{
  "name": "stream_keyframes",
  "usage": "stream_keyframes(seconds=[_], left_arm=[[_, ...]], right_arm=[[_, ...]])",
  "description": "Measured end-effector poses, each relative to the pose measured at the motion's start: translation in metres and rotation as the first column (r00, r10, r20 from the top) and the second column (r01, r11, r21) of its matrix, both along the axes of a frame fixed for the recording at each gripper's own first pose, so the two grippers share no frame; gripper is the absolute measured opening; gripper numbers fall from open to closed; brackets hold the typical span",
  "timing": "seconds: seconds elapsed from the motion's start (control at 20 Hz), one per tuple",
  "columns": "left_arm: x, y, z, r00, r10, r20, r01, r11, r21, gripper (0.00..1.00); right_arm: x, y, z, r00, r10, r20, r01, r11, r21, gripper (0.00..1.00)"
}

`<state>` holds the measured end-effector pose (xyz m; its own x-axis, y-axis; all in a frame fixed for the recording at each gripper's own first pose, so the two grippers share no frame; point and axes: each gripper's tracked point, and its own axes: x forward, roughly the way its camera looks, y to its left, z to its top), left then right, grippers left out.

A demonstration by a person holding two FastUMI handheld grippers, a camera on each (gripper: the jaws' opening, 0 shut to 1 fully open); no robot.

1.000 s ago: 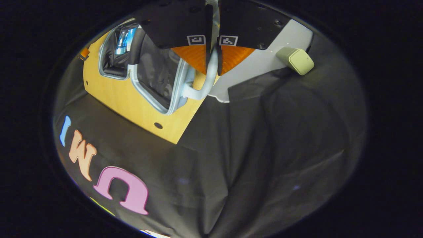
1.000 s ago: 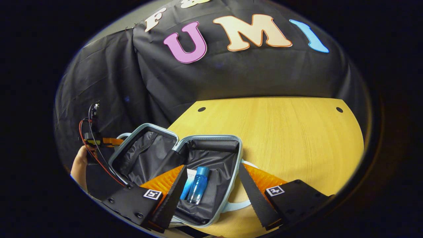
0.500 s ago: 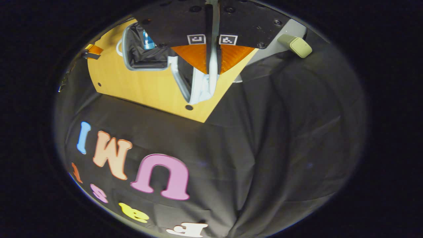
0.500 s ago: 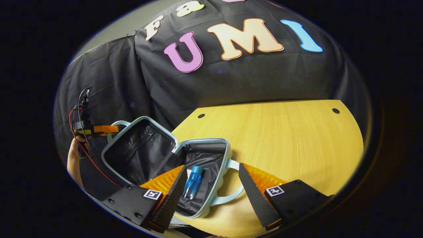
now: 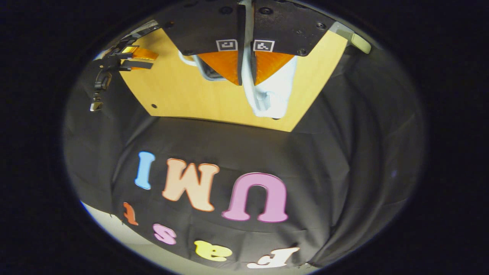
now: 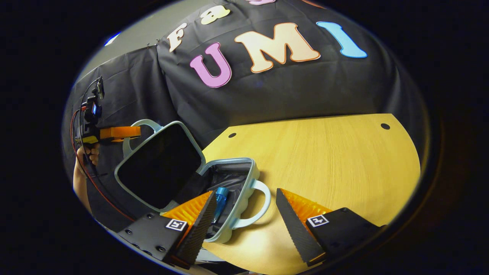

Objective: First open the suitcase, pack the skin care products into it, and then close the suitcase.

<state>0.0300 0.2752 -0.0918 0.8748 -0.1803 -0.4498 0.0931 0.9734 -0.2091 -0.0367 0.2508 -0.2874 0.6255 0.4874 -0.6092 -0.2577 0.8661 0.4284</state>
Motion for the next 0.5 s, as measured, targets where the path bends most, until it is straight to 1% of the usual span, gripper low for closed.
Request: stream_keyframes(seconds=[0.1,0.2,0.35,0.5], left_arm=[[0.001,-0.04,-0.001,0.997,-0.071,-0.002,0.071,0.996,-0.045,0.01],[0.0,-0.08,-0.007,0.989,-0.144,-0.017,0.142,0.985,-0.094,0.0],[-0.001,-0.125,-0.028,0.975,-0.214,-0.058,0.206,0.971,-0.118,0.01],[-0.002,-0.161,-0.05,0.96,-0.264,-0.098,0.25,0.959,-0.132,0.01]], right_arm=[[-0.001,-0.015,0.003,1.0,-0.01,0.005,0.01,1.0,-0.007,0.98],[-0.002,-0.03,0.005,1.0,-0.026,0.012,0.027,0.999,-0.021,0.98],[-0.005,-0.054,0.008,0.998,-0.054,0.023,0.055,0.998,-0.038,0.98],[-0.014,-0.082,0.009,0.996,-0.091,0.023,0.092,0.994,-0.057,0.98]])
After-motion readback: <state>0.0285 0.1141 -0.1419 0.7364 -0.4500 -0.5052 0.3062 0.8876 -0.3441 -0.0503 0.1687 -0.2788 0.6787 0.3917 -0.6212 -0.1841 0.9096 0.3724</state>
